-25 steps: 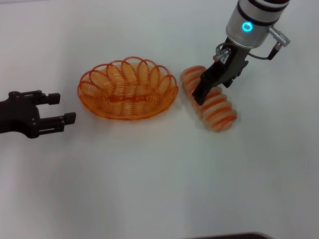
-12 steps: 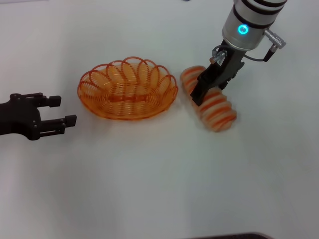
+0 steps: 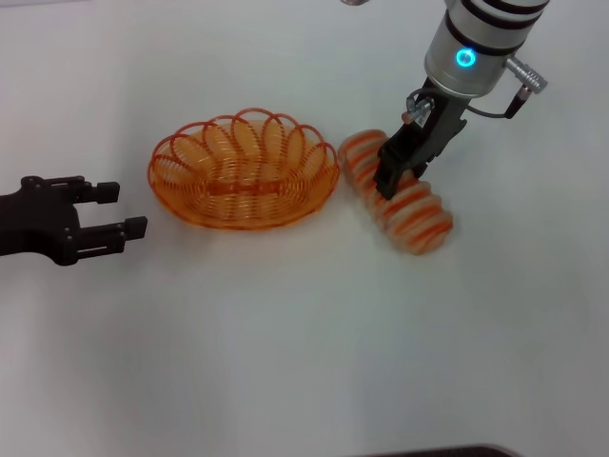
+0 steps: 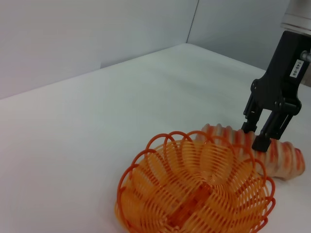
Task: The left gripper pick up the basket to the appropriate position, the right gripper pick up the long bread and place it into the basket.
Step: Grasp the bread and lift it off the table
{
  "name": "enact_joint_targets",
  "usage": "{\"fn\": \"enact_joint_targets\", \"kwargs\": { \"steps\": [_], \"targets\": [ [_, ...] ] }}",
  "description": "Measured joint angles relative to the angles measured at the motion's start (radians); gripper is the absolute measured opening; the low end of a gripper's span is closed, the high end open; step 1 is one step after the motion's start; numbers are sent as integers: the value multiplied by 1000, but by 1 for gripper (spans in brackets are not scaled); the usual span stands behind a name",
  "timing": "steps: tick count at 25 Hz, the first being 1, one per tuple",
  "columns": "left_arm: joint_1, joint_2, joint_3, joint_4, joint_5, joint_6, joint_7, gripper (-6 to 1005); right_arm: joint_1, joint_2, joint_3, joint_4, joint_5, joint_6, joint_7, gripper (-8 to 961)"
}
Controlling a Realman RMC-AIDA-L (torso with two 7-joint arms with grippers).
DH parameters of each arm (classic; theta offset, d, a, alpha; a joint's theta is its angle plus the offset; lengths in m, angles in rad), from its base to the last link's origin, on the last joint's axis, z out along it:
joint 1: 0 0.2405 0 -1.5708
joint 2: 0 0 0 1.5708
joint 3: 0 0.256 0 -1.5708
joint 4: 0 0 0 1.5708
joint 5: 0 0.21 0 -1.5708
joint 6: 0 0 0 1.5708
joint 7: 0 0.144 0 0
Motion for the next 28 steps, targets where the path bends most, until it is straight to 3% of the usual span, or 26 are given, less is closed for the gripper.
{"fn": "enact_joint_targets", "kwargs": {
  "steps": [5,28],
  "targets": [
    [-1,0,-3,0,0,-1,0,650,1,0,0,-4,-1,-2,-6,496],
    [-7,2,-2,-3,0,-5,-3,646,-2,0,0,0,0,-4,-12,318]
  ]
}}
